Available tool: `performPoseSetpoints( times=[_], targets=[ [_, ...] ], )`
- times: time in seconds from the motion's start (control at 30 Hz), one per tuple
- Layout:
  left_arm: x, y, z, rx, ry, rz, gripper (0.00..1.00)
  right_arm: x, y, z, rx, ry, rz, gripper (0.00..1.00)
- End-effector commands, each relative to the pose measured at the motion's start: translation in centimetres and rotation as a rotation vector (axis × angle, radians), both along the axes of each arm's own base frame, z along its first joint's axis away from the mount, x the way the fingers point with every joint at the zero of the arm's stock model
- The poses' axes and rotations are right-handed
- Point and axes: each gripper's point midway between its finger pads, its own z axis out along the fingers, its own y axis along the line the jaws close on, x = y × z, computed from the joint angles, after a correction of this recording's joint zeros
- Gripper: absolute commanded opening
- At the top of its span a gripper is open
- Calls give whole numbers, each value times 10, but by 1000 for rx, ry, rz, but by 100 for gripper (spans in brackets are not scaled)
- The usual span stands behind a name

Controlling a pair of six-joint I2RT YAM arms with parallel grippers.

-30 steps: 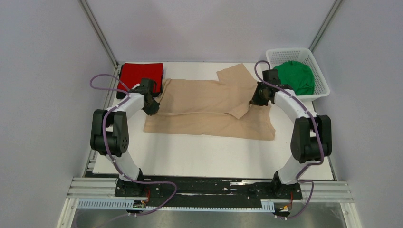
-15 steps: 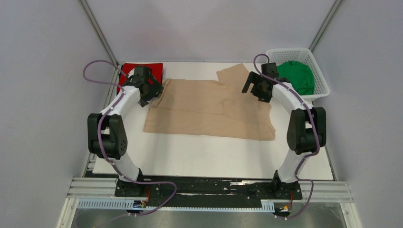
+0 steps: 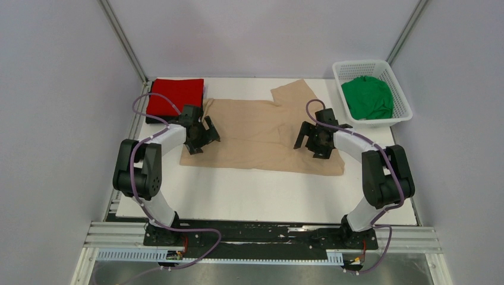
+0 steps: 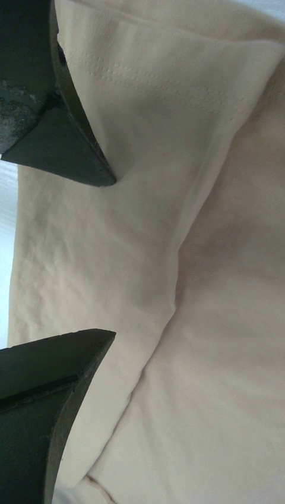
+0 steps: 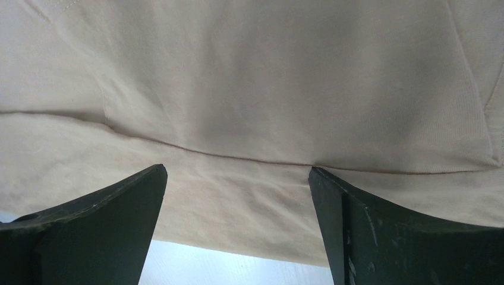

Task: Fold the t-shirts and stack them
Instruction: Fold the flattened tshirt in 1/3 of the way

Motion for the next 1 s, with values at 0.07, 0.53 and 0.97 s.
performPoseSetpoints(
  times=[0.07,0.53,0.97],
  targets=[
    [-50,-5,-33,3,104,-49,100,-61,-22,-28,-50,134,-88,100],
    [-191,-3,-22,-6,180,-35,100,-181,-20,-17,93,343,-232,100],
    [-159,17,18,111,38,34,100,-153,-36,9,13,170,-272,100]
  ],
)
